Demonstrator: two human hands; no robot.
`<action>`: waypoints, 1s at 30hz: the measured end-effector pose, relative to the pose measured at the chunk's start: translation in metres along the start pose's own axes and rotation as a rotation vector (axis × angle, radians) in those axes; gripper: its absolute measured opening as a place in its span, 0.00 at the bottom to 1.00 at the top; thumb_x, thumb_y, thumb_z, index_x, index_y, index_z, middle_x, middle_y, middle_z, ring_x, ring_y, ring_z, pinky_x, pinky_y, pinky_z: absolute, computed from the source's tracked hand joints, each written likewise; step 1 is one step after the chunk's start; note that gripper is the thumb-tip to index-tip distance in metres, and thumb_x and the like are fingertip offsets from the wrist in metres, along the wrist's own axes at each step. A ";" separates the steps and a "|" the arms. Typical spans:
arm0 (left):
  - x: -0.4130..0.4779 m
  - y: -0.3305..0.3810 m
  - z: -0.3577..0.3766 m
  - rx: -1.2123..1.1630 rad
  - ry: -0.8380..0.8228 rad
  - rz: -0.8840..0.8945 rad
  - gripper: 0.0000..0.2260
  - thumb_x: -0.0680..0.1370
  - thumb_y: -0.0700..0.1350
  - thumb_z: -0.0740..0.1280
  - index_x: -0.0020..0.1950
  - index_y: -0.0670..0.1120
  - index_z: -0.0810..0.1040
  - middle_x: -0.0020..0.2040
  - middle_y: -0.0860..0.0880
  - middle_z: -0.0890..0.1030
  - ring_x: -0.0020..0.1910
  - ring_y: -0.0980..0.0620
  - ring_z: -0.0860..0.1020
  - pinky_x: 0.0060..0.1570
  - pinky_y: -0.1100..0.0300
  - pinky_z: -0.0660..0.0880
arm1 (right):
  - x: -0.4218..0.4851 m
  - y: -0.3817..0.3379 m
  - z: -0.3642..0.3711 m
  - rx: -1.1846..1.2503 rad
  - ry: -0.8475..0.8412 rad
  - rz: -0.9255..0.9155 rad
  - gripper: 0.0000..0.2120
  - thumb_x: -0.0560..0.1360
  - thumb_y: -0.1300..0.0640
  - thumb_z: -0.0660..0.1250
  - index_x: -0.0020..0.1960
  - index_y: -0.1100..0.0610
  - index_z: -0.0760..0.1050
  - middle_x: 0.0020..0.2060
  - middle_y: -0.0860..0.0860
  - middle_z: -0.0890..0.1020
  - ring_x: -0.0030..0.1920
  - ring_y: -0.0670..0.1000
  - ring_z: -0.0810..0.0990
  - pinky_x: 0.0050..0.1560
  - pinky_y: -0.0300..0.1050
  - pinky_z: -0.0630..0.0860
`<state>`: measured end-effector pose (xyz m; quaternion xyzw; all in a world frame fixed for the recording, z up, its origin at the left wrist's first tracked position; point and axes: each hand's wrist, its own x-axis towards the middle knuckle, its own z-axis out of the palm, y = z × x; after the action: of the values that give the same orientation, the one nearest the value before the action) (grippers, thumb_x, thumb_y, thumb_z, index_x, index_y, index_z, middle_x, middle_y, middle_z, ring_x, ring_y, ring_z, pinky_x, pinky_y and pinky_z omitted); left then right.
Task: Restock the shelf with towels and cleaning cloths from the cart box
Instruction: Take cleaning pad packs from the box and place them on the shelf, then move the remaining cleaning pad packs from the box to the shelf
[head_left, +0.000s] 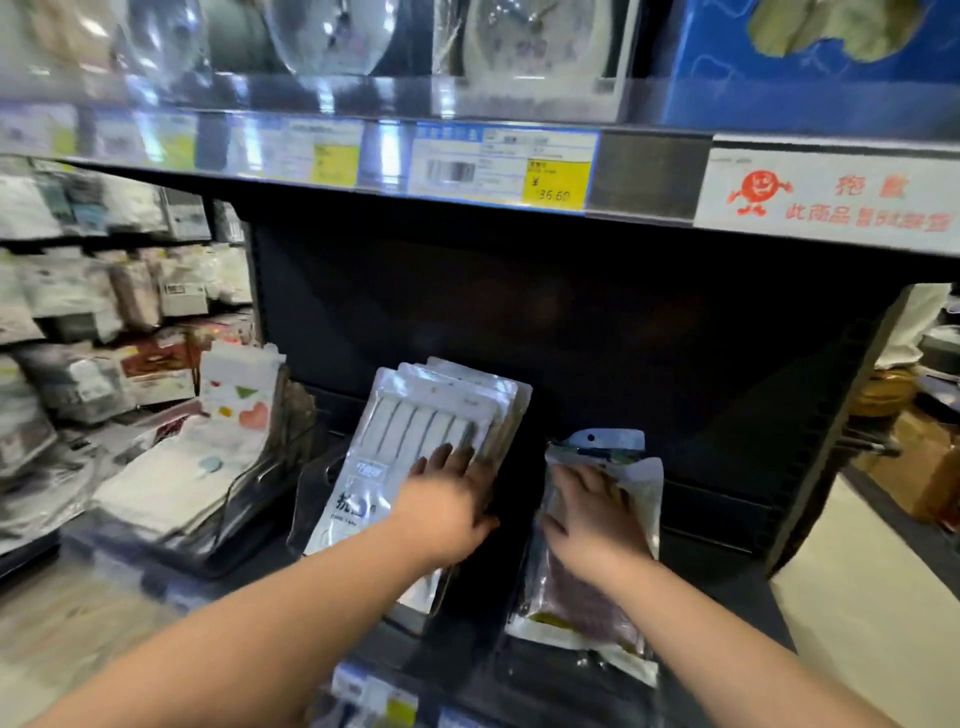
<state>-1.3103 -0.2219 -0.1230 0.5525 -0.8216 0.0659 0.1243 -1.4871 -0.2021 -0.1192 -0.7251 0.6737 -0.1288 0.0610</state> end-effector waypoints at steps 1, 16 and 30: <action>-0.007 -0.008 -0.002 0.012 0.007 -0.017 0.30 0.74 0.60 0.62 0.73 0.48 0.64 0.71 0.45 0.67 0.71 0.43 0.63 0.66 0.51 0.64 | -0.002 -0.011 0.002 0.010 -0.012 -0.009 0.30 0.78 0.46 0.59 0.76 0.49 0.52 0.76 0.47 0.54 0.75 0.53 0.54 0.74 0.50 0.55; -0.251 -0.277 -0.051 0.104 -0.110 -0.459 0.32 0.76 0.62 0.60 0.75 0.50 0.57 0.75 0.47 0.59 0.75 0.45 0.55 0.72 0.47 0.55 | -0.029 -0.351 0.114 -0.122 -0.062 -0.474 0.27 0.76 0.45 0.59 0.73 0.50 0.58 0.70 0.48 0.63 0.72 0.53 0.59 0.71 0.54 0.57; -0.427 -0.463 -0.044 0.044 -0.272 -0.905 0.33 0.77 0.61 0.59 0.77 0.49 0.53 0.77 0.47 0.56 0.77 0.44 0.52 0.74 0.46 0.52 | -0.032 -0.580 0.242 -0.173 -0.295 -0.743 0.28 0.76 0.46 0.60 0.73 0.50 0.57 0.71 0.51 0.63 0.73 0.55 0.59 0.72 0.58 0.56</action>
<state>-0.7240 -0.0070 -0.2123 0.8612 -0.5053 -0.0502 0.0202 -0.8663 -0.1418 -0.2028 -0.9322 0.3585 0.0204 0.0451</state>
